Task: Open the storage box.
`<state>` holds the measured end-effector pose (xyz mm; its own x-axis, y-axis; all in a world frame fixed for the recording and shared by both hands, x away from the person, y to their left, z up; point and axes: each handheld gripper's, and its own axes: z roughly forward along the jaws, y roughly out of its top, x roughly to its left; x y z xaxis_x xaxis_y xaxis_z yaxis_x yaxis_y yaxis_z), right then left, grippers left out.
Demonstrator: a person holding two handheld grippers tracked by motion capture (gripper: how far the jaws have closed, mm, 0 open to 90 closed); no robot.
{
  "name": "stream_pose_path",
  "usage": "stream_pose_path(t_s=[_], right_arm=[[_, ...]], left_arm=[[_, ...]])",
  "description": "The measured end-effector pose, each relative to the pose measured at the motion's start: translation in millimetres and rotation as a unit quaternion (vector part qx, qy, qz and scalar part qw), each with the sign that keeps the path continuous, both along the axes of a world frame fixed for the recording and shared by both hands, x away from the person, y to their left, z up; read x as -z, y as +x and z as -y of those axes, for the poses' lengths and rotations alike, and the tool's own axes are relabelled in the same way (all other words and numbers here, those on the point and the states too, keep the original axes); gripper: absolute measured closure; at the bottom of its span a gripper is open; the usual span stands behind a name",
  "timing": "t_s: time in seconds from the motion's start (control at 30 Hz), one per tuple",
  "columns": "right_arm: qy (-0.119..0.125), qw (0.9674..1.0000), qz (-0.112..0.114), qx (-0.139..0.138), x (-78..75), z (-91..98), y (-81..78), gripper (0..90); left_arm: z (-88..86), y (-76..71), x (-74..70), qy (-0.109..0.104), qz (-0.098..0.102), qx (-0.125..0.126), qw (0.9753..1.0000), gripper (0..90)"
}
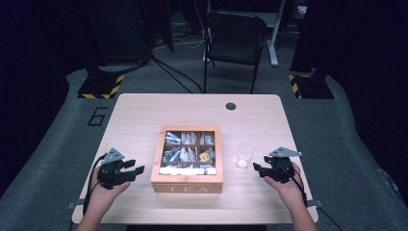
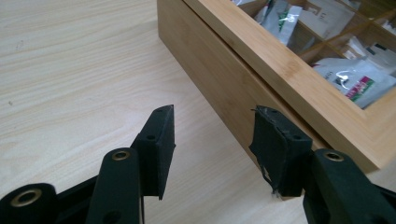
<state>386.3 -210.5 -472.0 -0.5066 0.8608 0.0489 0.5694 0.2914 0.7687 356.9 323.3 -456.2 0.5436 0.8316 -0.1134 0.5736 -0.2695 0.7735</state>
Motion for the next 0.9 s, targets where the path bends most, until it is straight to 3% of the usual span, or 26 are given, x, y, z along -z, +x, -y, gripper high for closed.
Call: stream_pose_path(t_s=[0.33,0.47,0.53,0.63,0.7,0.8,0.9], right_arm=[[-0.014,0.9998,0.006,-0.014,-4.9,-7.7,-2.9,43.6],[-0.012,0.9996,0.018,-0.018,-8.6,-8.0,-4.7,47.2],[-0.008,0.9995,0.022,-0.019,-9.6,-7.8,-5.5,47.7],[-0.009,0.9994,0.027,-0.017,-10.0,-8.4,-6.5,47.7],[-0.011,0.9994,0.027,-0.018,-10.1,-8.9,-6.8,47.4],[-0.011,0.9994,0.029,-0.016,-10.0,-9.1,-7.0,47.1],[-0.009,0.9994,0.028,-0.015,-10.5,-9.4,-7.2,47.1]], left_arm=[[7.2,-13.2,-4.5,-0.014,-0.002,0.05,0.9987,45.2],[10.3,-19.0,-6.3,-0.013,0.019,0.07,0.9973,49.5],[11.8,-21.8,-7.7,-0.025,0.01,0.082,0.9963,51.1],[13.9,-25.2,-8.1,-0.015,0.009,0.091,0.9957,53.4],[16.2,-28.2,-7.4,-0.011,0.018,0.091,0.9956,54.2],[18.0,-32.1,-8.9,-0.01,0.018,0.108,0.9939,54.5],[20.0,-33.9,-6.3,0.0,0.021,0.106,0.9941,56.4]])
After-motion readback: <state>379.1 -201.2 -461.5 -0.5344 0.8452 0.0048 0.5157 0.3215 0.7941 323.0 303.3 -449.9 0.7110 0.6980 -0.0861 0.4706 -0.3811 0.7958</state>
